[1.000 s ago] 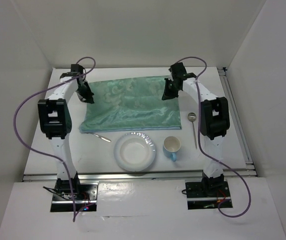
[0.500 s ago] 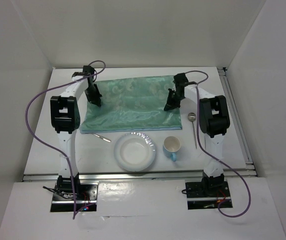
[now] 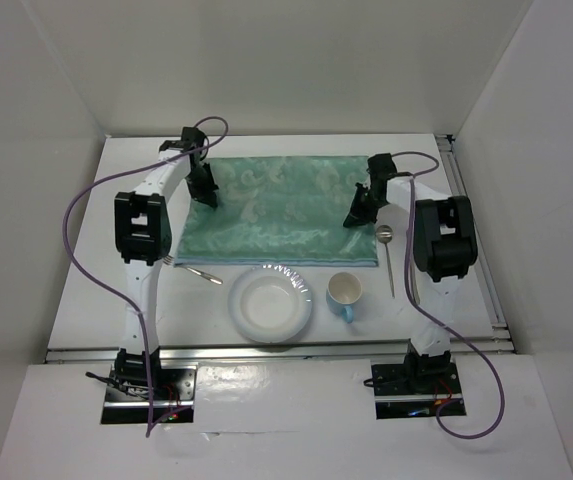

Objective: Set the dinner table for one person

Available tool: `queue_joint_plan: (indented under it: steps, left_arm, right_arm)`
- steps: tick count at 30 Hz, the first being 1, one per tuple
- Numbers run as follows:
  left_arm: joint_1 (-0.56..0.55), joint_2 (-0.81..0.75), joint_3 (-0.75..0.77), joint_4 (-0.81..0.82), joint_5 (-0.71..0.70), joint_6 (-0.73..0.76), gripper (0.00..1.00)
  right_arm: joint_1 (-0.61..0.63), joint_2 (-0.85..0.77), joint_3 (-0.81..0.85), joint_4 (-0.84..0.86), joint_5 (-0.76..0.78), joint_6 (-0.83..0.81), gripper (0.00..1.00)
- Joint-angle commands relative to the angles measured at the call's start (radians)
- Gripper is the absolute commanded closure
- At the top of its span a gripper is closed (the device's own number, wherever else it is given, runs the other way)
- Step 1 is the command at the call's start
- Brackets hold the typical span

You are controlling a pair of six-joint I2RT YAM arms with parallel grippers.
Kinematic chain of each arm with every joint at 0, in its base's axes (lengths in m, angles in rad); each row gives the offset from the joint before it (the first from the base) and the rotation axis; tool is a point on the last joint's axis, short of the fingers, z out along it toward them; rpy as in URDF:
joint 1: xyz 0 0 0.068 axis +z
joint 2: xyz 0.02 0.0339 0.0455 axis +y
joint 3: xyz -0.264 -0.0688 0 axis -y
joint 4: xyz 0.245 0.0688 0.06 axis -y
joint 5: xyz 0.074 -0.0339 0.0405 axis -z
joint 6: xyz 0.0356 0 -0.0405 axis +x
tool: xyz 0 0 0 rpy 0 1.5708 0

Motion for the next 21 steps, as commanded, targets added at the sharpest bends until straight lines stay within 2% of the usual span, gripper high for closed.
queue_joint_plan:
  steps: [1, 4, 6, 7, 11, 17, 21]
  left_arm:
    - [-0.007, 0.039, -0.001, 0.002, 0.021, 0.017, 0.87]
    - [-0.007, 0.016, -0.051, -0.027, -0.028, 0.017, 0.87]
    - [-0.007, -0.053, -0.144, 0.009, -0.053, 0.017, 0.87]
    - [0.002, -0.079, -0.247, 0.037, -0.053, 0.017, 0.87]
    - [0.011, -0.125, -0.364, 0.089, -0.044, 0.017, 0.87]
    - [-0.018, -0.144, -0.398, 0.089, -0.079, 0.008, 0.87]
    - [-0.018, -0.131, -0.341, 0.072, -0.09, 0.008, 0.79]
  right_arm:
    - [-0.021, 0.042, 0.044, -0.063, 0.133, -0.049, 1.0]
    - [-0.032, 0.092, 0.086, -0.096, 0.133, -0.049, 1.0]
    - [-0.032, 0.092, 0.074, -0.096, 0.133, -0.049, 1.0]
    - [-0.032, 0.08, 0.036, -0.096, 0.121, -0.049, 1.0]
    - [-0.032, 0.014, -0.095, -0.043, 0.121, -0.049, 1.0]
    - [-0.032, -0.009, -0.152, -0.021, 0.121, -0.049, 1.0]
    - [-0.032, -0.075, -0.161, -0.021, 0.112, -0.049, 1.0]
